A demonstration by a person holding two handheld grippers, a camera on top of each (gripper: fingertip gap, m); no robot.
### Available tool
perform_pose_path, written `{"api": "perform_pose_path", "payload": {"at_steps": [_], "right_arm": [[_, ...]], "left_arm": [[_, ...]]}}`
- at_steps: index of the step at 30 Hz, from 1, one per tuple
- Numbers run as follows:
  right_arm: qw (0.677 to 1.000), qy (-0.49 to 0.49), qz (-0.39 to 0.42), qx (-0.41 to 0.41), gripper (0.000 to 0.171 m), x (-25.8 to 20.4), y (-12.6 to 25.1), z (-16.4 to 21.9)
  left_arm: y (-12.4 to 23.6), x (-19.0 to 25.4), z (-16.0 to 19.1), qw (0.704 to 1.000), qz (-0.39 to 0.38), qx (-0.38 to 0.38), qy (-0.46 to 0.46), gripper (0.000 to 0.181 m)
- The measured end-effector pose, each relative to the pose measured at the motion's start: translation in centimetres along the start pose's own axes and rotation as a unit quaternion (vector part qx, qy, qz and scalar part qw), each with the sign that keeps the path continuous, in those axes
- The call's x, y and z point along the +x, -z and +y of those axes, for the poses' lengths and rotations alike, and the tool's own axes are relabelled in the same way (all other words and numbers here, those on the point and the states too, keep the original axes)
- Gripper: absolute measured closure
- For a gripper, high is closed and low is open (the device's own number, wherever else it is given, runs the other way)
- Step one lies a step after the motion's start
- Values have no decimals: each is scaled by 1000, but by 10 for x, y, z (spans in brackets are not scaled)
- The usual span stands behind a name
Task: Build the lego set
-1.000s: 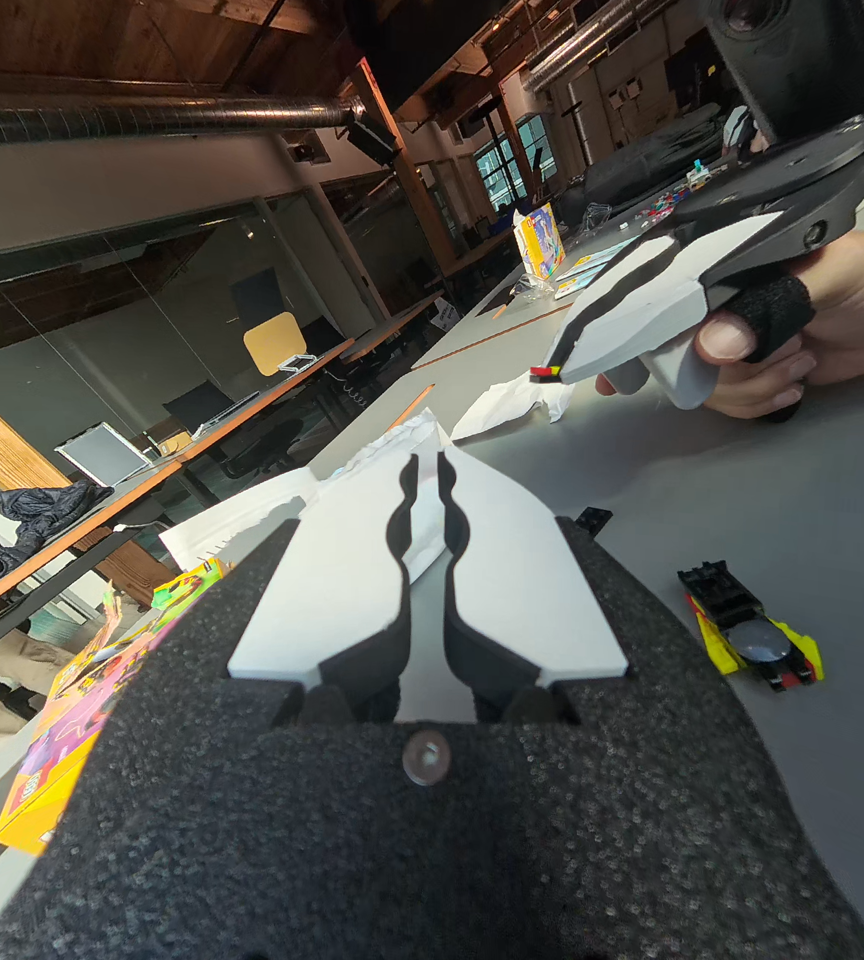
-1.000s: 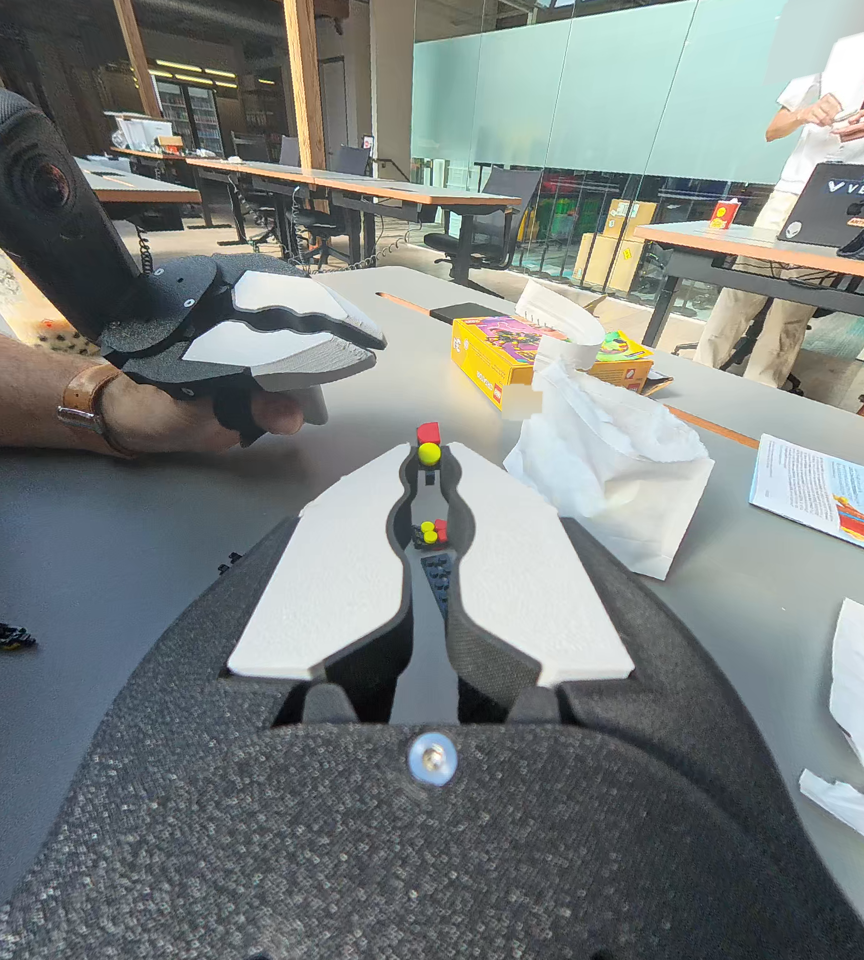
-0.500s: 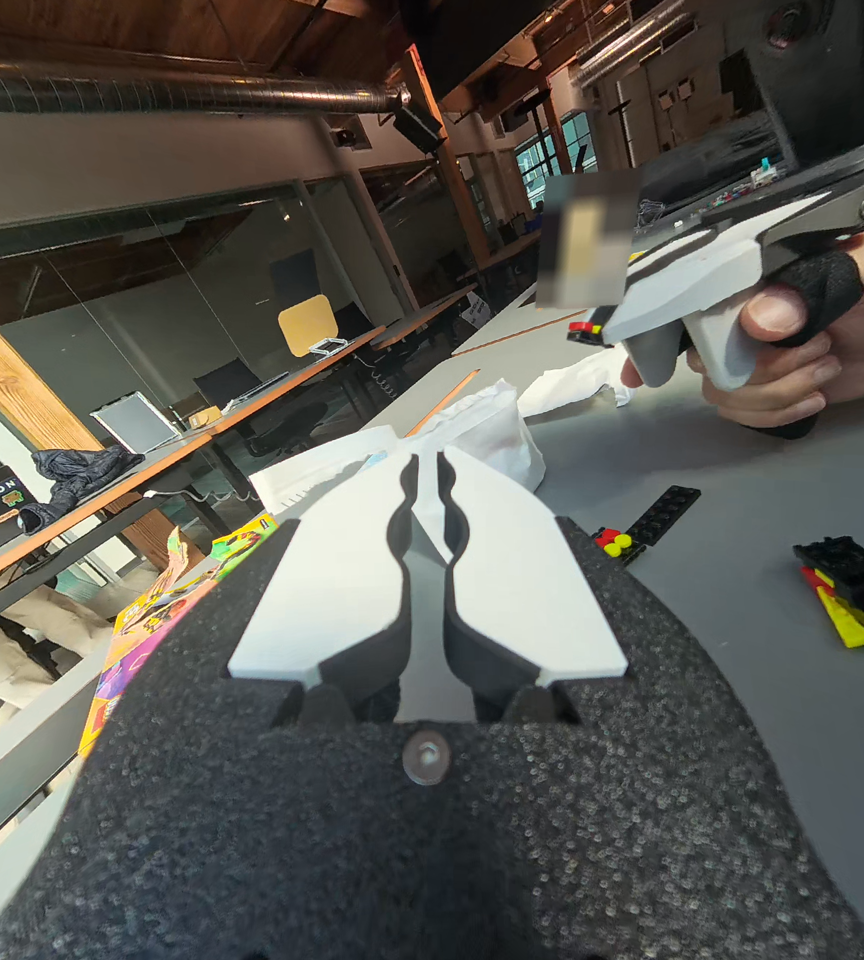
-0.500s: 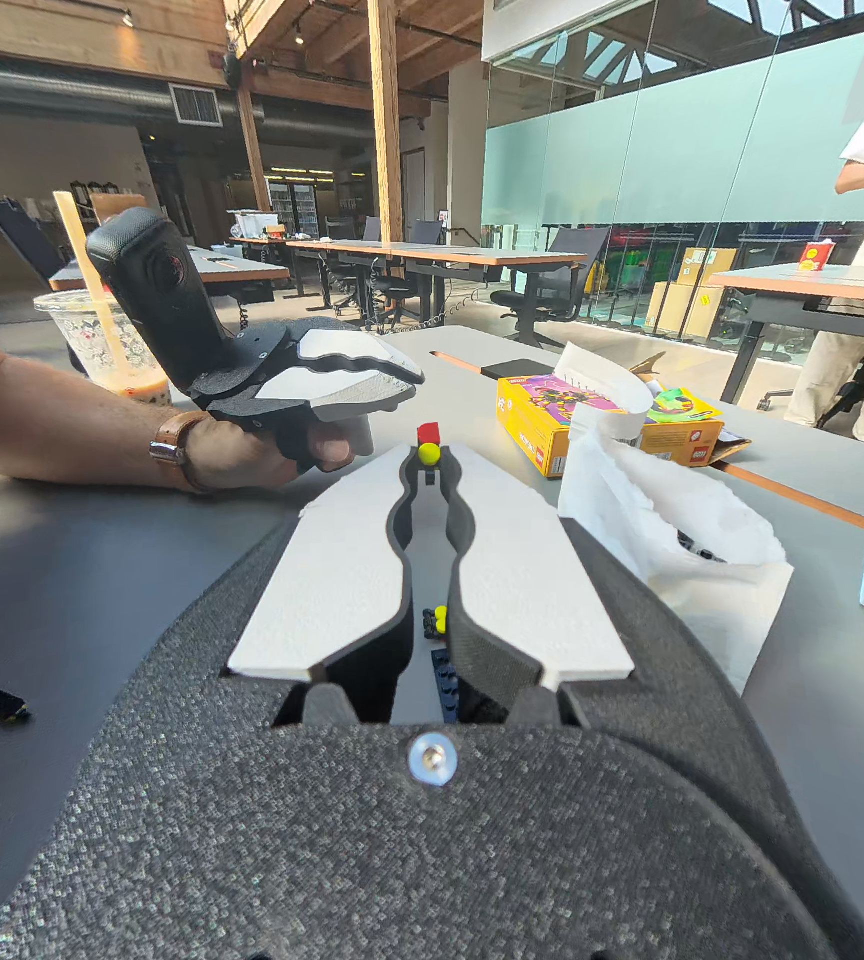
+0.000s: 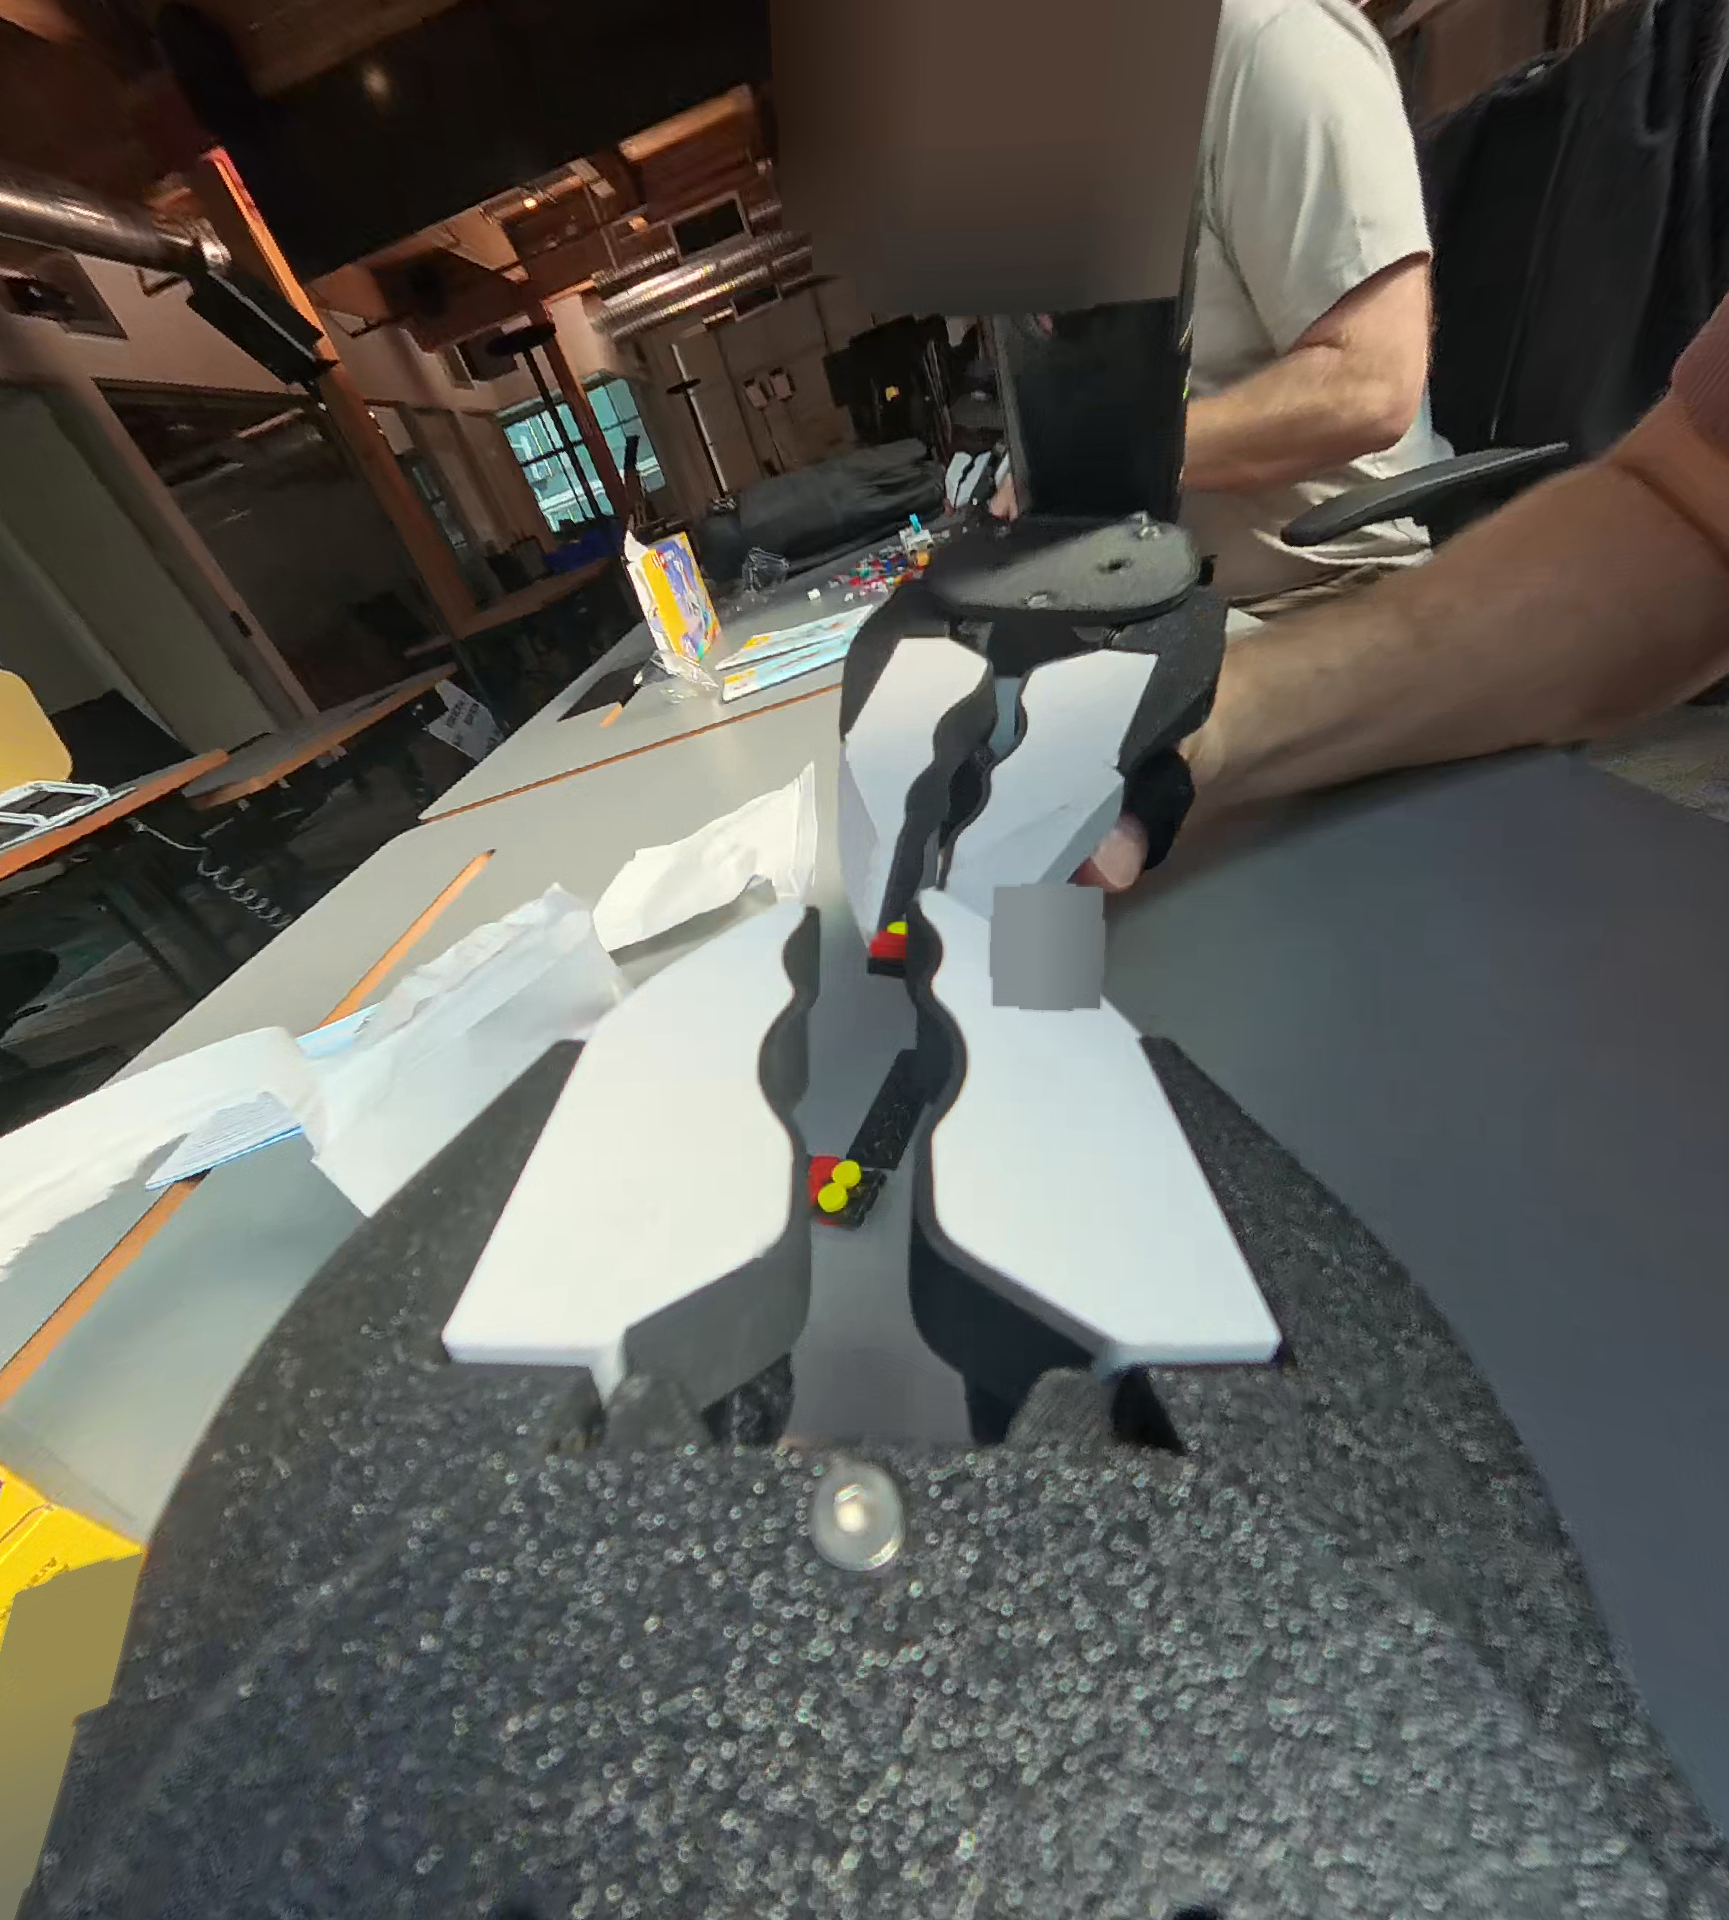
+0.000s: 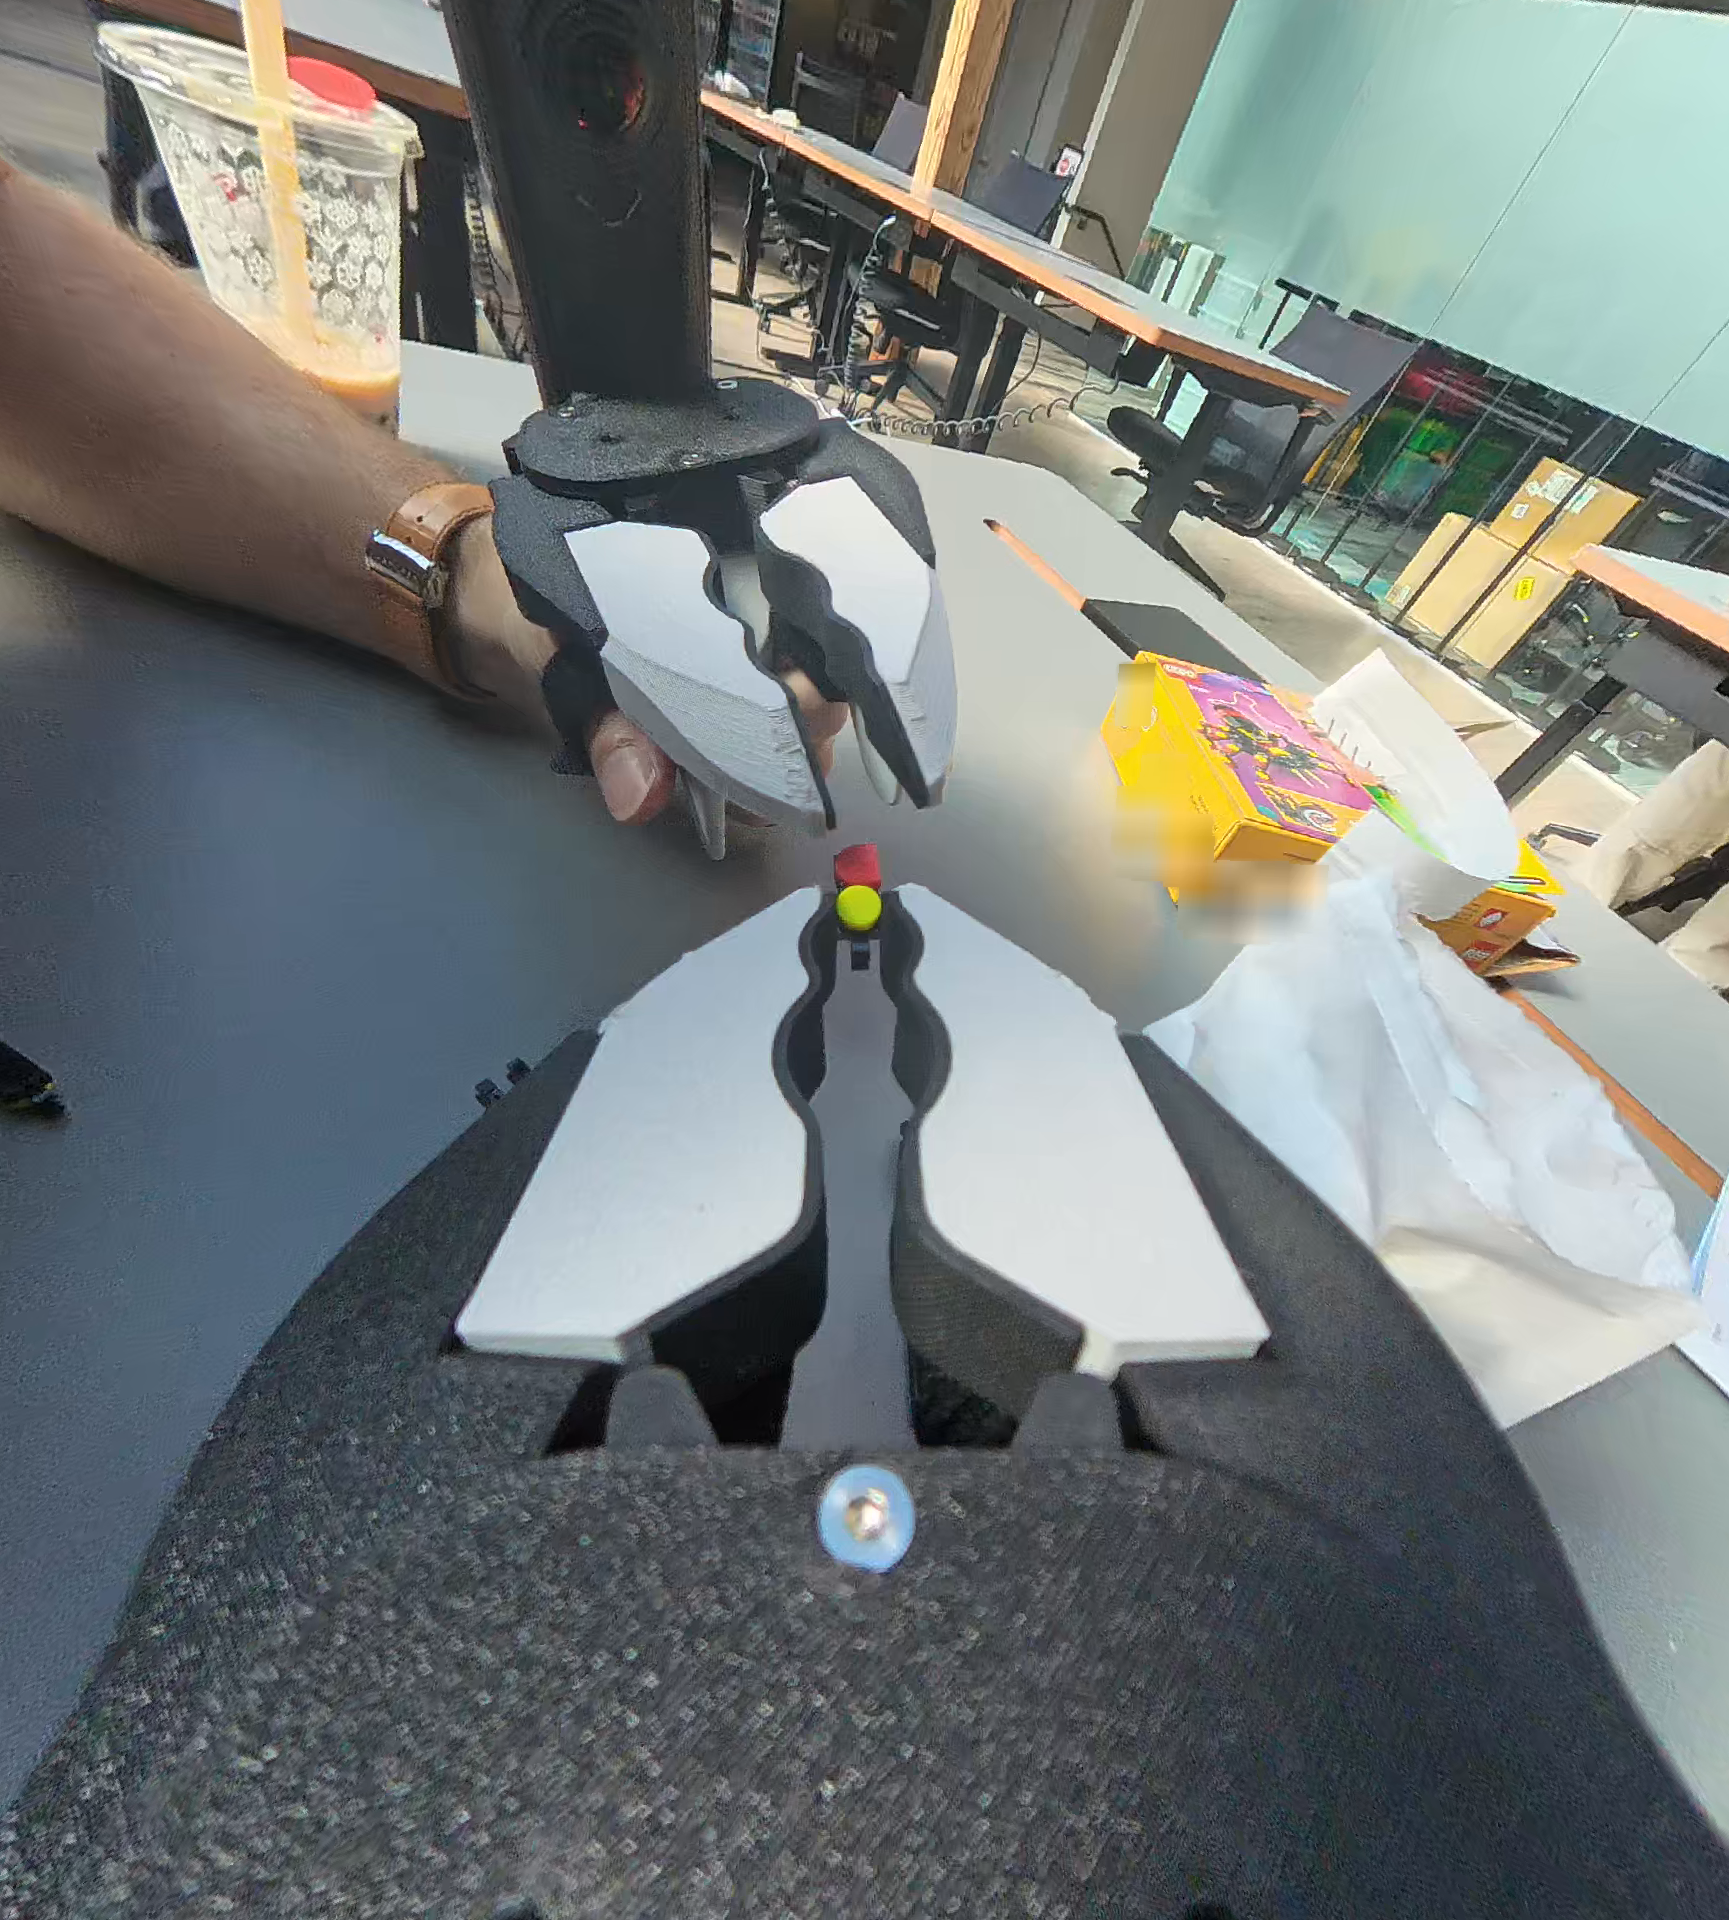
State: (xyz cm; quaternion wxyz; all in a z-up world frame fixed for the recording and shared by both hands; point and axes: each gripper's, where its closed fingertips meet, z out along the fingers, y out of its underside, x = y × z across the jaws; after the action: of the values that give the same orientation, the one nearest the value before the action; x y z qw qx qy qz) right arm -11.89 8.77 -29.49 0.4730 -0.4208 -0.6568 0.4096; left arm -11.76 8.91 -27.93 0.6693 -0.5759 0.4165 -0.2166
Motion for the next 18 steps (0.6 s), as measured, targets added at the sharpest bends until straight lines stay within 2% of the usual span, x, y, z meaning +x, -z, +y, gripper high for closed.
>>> {"api": "perform_pose_path", "payload": {"at_steps": [5, 9, 18], "right_arm": [[997, 52, -17, -45, 164, -11, 1, 10], [996, 60, -21, -57, 164, -13, 1, 12], [992, 84, -10, -89, 164, -12, 0, 22]], "left_arm": [[-4, 14, 20, 997, 34, -57, -29, 165], [-6, 21, 27, 995, 49, -78, -44, 172], [-7, 21, 30, 994, 43, -83, -61, 173]]}}
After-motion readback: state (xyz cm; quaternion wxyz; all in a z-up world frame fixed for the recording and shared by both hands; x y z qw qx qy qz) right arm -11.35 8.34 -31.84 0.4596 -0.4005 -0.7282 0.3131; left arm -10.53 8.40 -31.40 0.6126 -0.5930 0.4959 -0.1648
